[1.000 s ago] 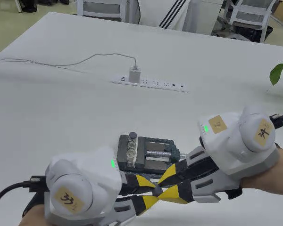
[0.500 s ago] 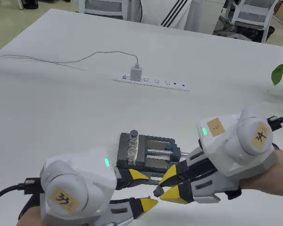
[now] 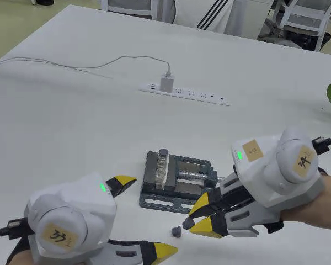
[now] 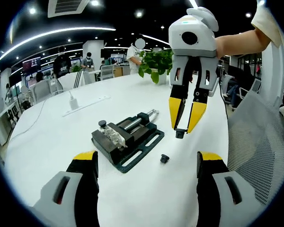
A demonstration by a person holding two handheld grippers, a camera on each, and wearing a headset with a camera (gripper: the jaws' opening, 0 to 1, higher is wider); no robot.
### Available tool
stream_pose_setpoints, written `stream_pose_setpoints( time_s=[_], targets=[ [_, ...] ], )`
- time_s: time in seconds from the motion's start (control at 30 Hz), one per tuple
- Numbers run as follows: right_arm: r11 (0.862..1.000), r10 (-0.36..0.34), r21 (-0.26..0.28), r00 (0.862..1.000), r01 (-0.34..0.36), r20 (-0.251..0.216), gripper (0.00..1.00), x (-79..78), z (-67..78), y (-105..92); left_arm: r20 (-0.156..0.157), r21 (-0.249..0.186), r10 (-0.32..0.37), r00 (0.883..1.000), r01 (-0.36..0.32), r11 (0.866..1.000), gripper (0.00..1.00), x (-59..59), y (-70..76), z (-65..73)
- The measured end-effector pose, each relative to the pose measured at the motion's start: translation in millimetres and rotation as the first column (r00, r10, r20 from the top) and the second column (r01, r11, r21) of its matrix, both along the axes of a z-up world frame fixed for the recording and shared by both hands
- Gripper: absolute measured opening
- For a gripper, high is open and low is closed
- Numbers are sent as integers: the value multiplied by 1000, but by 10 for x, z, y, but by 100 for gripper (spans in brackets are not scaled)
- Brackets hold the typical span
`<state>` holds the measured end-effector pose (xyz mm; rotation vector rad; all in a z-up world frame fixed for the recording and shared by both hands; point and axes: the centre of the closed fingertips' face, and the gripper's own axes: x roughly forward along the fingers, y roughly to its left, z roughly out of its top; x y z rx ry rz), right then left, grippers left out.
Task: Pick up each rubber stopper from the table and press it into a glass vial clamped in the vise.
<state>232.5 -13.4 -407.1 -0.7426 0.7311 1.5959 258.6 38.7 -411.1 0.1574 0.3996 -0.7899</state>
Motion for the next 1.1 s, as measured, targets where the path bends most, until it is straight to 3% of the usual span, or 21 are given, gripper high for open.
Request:
stream_pose_setpoints(
  time_s=[0.07,0.23,0.43,0.77,1.1],
  targets=[
    [1000,2,-4,1000,-2,5,7,23,-1,-4,18,-11,9,1000,-9,1000,87,9,36,25],
    [1000,1,-11,1000,-1,15,7,93,8,-11,-18,-5,56,998,-56,998,95,39,160,-35],
    [999,11,-32,999,-9,45,7,239,-20,-8,-7,-5,80,997,-80,997,98,58,272,-24],
    [999,14,-48,994,-8,112,6,654,112,170,-20,-3,107,994,-107,994,97,63,387,-51],
    [989,106,-121,978,-85,182,6,931,111,284,-16,0,105,994,-105,994,95,39,422,-58]
  ],
)
